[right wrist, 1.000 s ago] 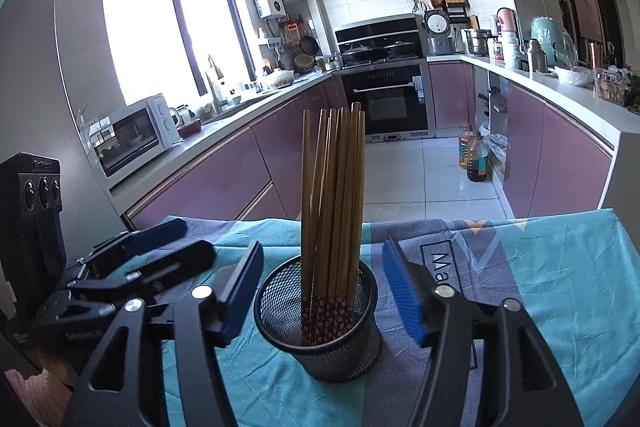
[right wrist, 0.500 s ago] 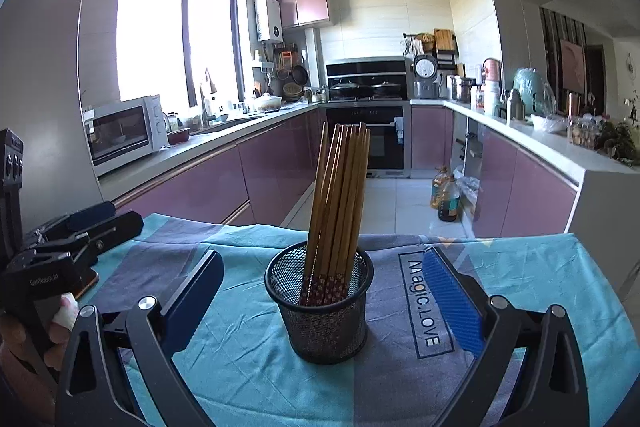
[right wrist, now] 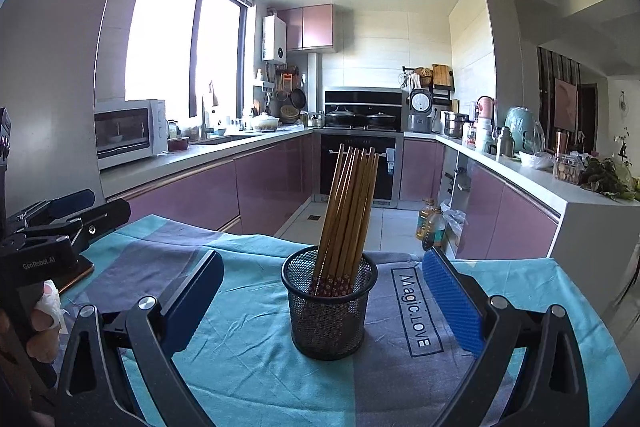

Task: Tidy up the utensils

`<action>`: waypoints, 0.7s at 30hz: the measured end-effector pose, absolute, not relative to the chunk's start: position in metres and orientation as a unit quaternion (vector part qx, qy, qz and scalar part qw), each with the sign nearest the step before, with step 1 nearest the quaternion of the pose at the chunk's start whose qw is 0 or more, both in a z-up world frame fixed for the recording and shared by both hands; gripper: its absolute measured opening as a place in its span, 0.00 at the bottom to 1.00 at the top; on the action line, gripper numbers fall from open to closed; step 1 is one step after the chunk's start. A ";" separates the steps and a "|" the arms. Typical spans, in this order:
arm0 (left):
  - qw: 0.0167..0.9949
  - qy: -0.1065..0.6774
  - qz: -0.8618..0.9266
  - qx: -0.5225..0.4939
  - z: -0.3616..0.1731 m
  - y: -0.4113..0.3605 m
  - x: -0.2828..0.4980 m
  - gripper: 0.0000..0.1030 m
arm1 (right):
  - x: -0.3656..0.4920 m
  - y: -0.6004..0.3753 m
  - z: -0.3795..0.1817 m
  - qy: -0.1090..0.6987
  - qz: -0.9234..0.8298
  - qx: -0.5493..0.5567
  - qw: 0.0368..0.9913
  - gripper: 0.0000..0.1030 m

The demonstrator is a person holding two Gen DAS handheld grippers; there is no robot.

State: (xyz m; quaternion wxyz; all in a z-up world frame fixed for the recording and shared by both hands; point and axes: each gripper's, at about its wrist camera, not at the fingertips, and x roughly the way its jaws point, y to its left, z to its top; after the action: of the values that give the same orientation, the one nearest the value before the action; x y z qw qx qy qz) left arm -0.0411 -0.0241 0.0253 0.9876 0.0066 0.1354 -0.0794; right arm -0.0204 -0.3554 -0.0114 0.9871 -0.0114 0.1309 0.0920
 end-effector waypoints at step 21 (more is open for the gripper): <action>0.993 0.101 -0.055 0.017 0.030 -0.022 -0.062 0.95 | -0.025 -0.351 -0.010 0.123 0.087 -0.001 0.989 0.94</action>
State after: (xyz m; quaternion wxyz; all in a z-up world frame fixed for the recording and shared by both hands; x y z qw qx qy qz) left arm -0.0619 -0.0220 0.0303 0.9932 0.0169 0.1012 -0.0552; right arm -0.0246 -0.3511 -0.0096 0.9886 -0.0010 0.1233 0.0866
